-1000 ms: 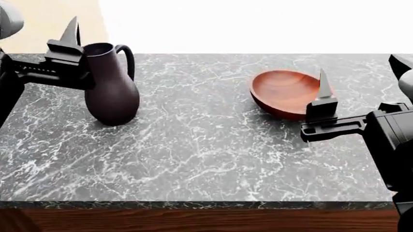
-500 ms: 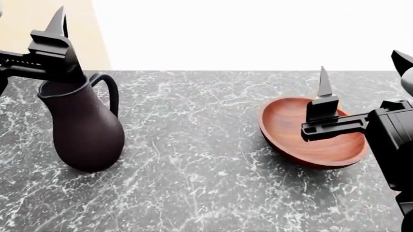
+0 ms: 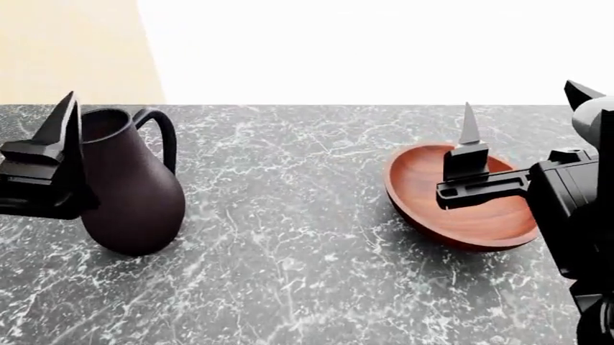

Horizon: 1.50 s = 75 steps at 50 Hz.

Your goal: Pick the bowl and pitcher and place them in the sink. Then turn on the water.

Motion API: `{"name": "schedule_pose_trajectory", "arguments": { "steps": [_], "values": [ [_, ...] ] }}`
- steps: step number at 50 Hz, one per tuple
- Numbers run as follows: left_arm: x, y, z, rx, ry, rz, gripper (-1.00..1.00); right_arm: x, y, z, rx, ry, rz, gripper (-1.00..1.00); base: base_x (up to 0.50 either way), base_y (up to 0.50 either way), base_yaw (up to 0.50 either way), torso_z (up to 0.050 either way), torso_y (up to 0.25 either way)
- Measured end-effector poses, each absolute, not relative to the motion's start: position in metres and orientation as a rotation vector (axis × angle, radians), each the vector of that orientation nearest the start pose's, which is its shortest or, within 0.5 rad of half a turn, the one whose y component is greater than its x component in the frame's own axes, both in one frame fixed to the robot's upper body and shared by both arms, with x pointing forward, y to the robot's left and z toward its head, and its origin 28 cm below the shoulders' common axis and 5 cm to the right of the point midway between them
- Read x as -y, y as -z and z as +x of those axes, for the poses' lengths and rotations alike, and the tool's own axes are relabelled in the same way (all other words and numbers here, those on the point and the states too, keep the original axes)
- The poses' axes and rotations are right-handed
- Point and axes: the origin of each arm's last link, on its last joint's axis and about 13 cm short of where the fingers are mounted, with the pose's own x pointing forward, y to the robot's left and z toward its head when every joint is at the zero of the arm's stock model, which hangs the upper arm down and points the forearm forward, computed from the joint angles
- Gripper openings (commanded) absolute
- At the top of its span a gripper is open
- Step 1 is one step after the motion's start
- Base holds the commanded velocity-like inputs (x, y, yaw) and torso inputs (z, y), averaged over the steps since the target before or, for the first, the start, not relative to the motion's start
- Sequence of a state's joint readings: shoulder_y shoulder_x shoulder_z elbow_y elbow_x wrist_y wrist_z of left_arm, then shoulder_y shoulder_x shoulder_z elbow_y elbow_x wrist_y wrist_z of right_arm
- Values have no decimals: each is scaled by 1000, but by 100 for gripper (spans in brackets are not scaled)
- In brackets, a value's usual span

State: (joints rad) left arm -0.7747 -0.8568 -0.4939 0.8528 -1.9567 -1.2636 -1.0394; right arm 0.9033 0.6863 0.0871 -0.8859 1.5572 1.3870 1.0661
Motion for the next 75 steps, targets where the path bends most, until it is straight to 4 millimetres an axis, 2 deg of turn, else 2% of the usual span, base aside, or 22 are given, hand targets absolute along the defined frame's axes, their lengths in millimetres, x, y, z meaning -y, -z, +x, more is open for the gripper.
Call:
{"name": "schedule_pose_trajectory", "arguments": {
  "steps": [15,28,59,75],
  "values": [
    [-286,-263,111,182,52,77,100,130,-271,179,209,19,-310,100,0,0,0,0,0],
    [-291,-246,105,136,26,60,100,127,-270,179,212,16,-308,100,0,0,0,0,0],
    [-296,-236,154,43,9,10,100,123,-263,184,196,6,-310,100,0,0,0,0,0],
    [-295,-235,171,25,21,-17,100,122,-261,185,189,5,-311,100,0,0,0,0,0]
  ]
}}
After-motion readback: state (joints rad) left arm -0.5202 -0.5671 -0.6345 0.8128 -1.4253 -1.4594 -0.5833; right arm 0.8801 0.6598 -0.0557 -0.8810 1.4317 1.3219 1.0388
